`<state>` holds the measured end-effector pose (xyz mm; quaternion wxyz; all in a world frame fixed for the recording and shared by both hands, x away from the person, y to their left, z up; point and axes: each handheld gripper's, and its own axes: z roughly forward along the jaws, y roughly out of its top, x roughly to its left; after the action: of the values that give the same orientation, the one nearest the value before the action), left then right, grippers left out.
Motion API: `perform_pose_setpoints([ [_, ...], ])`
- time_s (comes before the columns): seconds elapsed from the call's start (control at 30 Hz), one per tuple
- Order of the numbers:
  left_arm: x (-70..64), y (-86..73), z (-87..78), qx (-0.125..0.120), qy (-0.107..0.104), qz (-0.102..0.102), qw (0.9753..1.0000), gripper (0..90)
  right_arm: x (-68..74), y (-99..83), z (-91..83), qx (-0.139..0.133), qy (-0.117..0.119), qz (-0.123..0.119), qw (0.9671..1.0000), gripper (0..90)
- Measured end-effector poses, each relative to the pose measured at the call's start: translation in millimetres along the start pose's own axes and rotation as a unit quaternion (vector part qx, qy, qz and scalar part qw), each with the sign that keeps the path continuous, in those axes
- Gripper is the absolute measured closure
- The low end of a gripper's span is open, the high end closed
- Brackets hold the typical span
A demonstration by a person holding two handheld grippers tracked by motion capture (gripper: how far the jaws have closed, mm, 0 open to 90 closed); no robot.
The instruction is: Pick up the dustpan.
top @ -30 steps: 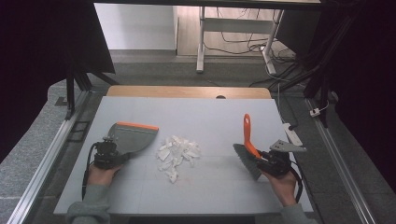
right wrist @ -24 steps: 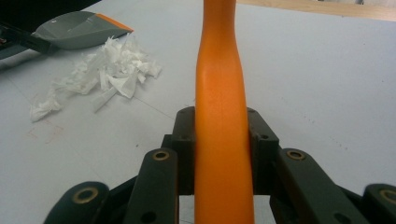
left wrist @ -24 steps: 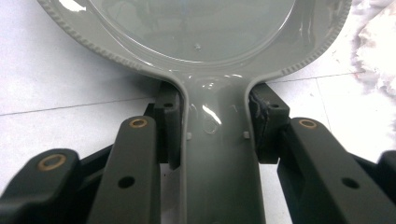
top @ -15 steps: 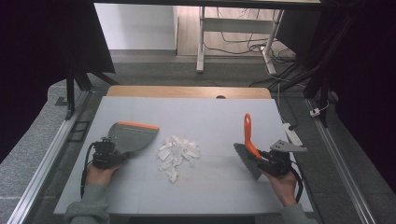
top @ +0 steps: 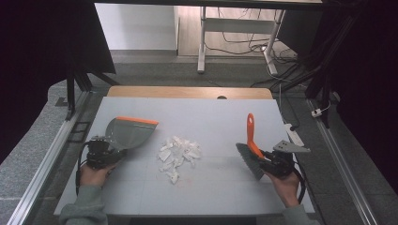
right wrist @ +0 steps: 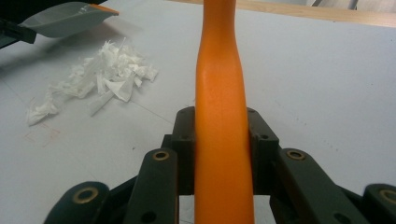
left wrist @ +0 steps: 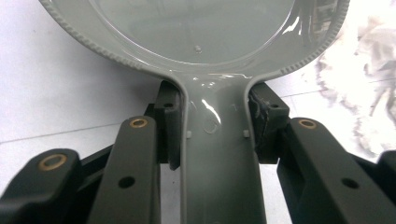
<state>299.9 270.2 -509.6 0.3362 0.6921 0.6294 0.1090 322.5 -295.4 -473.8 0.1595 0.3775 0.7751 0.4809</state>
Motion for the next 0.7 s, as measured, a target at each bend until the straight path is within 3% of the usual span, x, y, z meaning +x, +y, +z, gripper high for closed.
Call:
perform_pose_setpoints([
  [0.13,1.7,1.7,-8.2,-0.016,-0.023,0.004,0.9996,61.3,0.2,0.3,0.5,0.0,0.001,0.0,1.0,69.6],
  [0.33,-0.2,3.8,-15.8,-0.029,-0.04,0.008,0.9987,61.3,0.1,0.3,-0.1,-0.003,0.003,-0.001,1.0,69.6],
  [0.7,-4.4,6.6,-26.8,-0.041,-0.05,0.029,0.9975,61.4,-0.6,0.2,-0.7,-0.004,0.006,-0.001,1.0,69.7],
])
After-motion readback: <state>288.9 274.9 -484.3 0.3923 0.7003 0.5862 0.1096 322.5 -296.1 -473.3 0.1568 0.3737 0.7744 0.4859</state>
